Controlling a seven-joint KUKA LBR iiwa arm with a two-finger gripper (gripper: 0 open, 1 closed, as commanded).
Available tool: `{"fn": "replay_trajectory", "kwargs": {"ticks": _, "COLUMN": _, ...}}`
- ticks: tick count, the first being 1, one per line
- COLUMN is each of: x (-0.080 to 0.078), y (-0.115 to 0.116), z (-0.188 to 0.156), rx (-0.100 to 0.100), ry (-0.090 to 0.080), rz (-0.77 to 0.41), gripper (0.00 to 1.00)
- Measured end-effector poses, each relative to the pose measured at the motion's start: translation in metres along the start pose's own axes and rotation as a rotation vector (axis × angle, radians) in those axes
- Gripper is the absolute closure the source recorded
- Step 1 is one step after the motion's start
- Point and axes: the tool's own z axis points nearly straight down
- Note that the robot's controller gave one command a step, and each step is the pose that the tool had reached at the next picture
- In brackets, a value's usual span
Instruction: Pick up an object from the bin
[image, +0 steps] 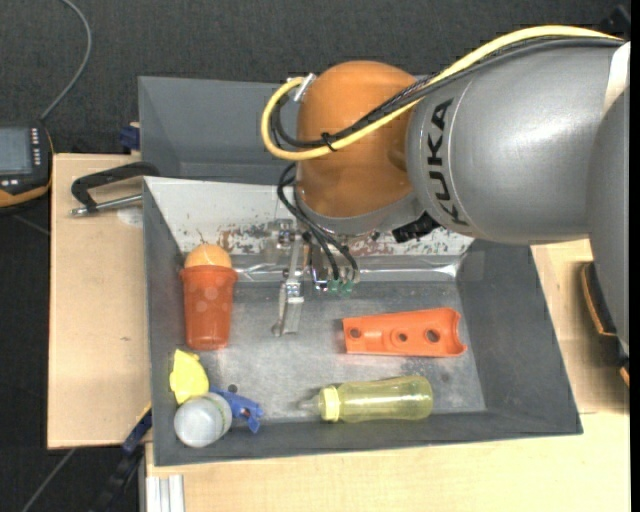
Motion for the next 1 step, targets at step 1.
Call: {"fn": "replay_trajectory", "kwargs": {"ticks": 1, "x": -0.0017, "y": -0.0008, "z": -0.0049, "rx": -0.002, "ry": -0.009, "rz": 0.002, "gripper": 0.00}}
